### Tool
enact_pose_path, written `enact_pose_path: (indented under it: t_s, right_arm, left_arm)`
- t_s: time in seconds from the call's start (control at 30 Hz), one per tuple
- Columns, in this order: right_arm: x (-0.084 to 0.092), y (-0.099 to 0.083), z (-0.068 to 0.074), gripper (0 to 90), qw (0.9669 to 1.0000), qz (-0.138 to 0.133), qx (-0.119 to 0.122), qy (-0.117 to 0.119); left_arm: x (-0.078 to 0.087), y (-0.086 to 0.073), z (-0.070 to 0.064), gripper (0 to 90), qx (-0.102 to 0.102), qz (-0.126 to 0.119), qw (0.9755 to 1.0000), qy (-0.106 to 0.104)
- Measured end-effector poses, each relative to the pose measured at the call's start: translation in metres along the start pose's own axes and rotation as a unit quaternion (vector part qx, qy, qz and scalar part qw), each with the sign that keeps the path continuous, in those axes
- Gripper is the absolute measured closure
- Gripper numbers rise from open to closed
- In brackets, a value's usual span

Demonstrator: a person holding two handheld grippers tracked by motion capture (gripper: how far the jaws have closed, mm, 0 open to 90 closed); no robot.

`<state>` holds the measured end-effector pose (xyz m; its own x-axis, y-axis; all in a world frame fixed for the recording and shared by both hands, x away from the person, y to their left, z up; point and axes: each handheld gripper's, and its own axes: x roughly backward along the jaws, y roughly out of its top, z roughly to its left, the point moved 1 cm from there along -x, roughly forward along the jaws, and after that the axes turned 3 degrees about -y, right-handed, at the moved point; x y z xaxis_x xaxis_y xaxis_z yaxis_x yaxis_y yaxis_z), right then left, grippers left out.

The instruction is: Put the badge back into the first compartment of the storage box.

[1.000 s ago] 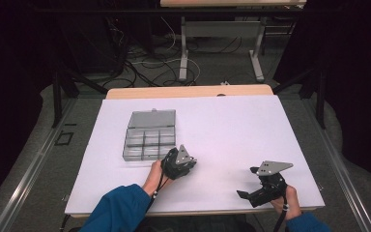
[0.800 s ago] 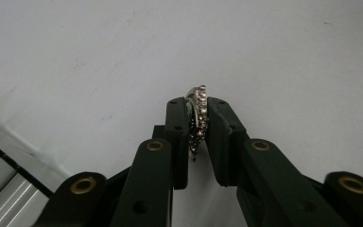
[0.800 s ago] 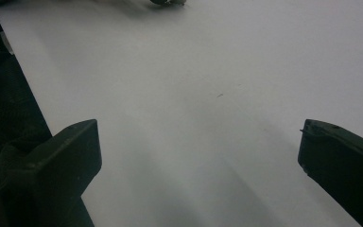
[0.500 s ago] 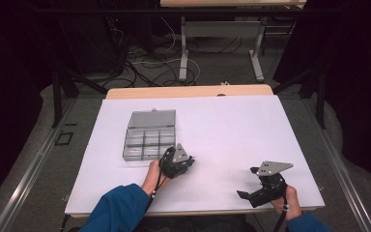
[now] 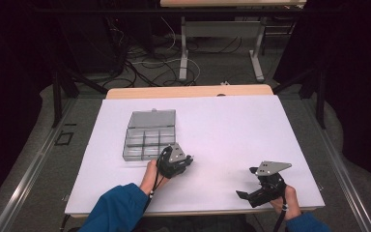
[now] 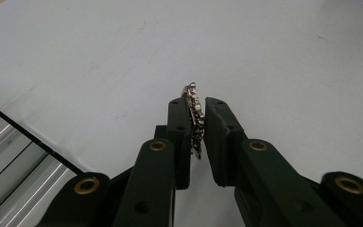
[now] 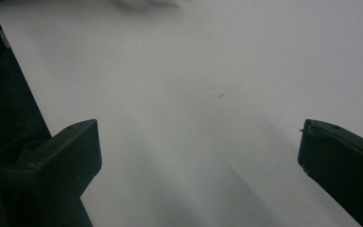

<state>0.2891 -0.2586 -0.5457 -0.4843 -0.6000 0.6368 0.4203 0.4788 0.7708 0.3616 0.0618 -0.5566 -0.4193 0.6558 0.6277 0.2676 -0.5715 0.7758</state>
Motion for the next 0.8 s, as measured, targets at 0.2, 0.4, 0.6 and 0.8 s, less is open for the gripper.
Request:
enact_pose_path:
  t_s: [0.2, 0.4, 0.6, 0.8]
  right_arm:
    - [-0.002, 0.001, 0.000, 0.0, 1.0000, 0.002, -0.001, 0.002]
    - [-0.002, 0.001, 0.000, 0.0, 1.0000, -0.002, -0.006, 0.000]
    - [-0.003, 0.002, 0.000, 0.0, 1.0000, 0.001, -0.004, -0.001]
    - [-0.002, 0.001, 0.000, 0.0, 1.0000, 0.002, -0.002, 0.000]
  left_arm:
    - [0.009, -0.001, 0.001, 81.4, 0.002, -0.004, 1.0000, 0.002]
    - [0.018, 0.001, 0.002, 81.9, 0.009, -0.020, 0.9998, 0.006]
    - [0.023, 0.001, 0.004, 82.0, 0.014, -0.014, 0.9998, -0.001]
    - [0.027, 0.001, 0.006, 81.9, 0.013, -0.016, 0.9998, 0.003]
